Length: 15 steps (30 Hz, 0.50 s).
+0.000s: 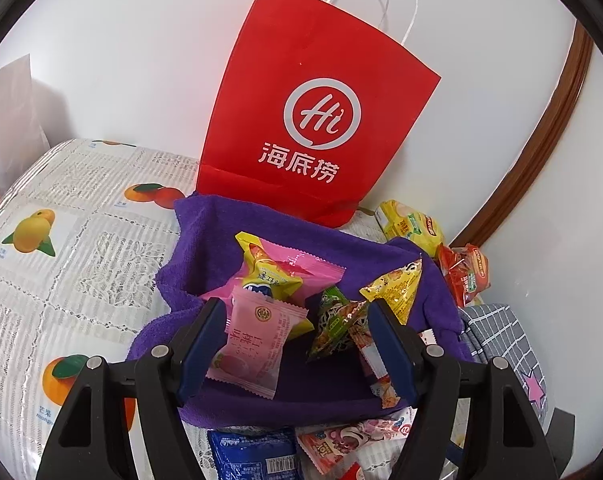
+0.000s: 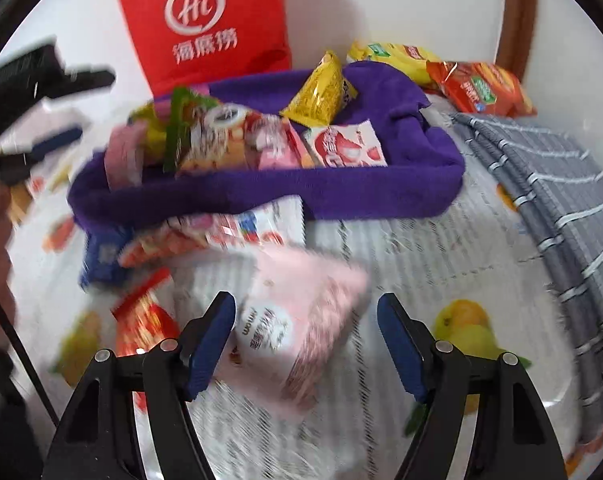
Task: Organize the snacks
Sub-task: 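Lower the right tool to the pink wafer bag on the bed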
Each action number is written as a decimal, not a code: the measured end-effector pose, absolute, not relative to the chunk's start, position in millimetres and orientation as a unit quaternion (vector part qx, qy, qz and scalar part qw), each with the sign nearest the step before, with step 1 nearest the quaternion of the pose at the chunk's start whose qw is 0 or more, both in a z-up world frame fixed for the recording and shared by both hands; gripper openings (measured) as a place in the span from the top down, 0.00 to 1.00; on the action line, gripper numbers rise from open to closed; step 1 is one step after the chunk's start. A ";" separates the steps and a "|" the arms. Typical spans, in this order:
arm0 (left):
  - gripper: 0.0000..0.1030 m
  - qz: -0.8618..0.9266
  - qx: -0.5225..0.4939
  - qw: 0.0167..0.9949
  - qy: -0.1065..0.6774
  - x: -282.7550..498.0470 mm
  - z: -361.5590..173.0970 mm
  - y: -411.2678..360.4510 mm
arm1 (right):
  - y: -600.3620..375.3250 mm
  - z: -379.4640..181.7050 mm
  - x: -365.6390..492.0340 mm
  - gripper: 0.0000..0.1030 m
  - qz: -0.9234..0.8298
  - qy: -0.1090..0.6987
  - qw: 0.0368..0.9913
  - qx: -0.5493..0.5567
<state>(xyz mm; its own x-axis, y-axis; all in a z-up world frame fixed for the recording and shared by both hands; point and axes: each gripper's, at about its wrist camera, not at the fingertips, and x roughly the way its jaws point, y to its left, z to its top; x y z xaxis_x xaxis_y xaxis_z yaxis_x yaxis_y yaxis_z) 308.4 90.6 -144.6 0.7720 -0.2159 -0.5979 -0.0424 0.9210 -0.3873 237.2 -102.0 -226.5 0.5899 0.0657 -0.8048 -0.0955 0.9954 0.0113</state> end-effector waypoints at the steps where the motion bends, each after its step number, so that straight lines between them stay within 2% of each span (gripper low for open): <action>1: 0.31 -0.047 -0.196 0.921 0.334 308.0 -144.2 91.4 | -104.6 -227.3 233.7 0.29 0.043 0.452 0.891 -0.027; 5: 0.31 -0.051 -0.205 0.918 0.335 307.5 -142.2 92.6 | -127.2 -224.6 221.1 0.29 0.023 0.455 0.889 -0.033; 11: 0.31 -0.060 -0.202 0.921 0.327 303.2 -136.3 89.6 | -147.7 -216.9 216.3 0.29 0.071 0.435 0.897 0.032; 15: 0.31 -0.064 -0.198 0.923 0.323 301.1 -133.7 86.2 | -136.7 -222.3 229.8 0.29 0.094 0.433 0.896 0.015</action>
<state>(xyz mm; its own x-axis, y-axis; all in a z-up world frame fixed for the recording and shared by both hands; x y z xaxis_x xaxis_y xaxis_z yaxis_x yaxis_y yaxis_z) 301.1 86.2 -133.7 0.7832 -0.2464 -0.5709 -0.0093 0.9134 -0.4069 229.8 -136.7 -222.3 0.6077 0.1804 -0.7734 -0.1553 0.9820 0.1071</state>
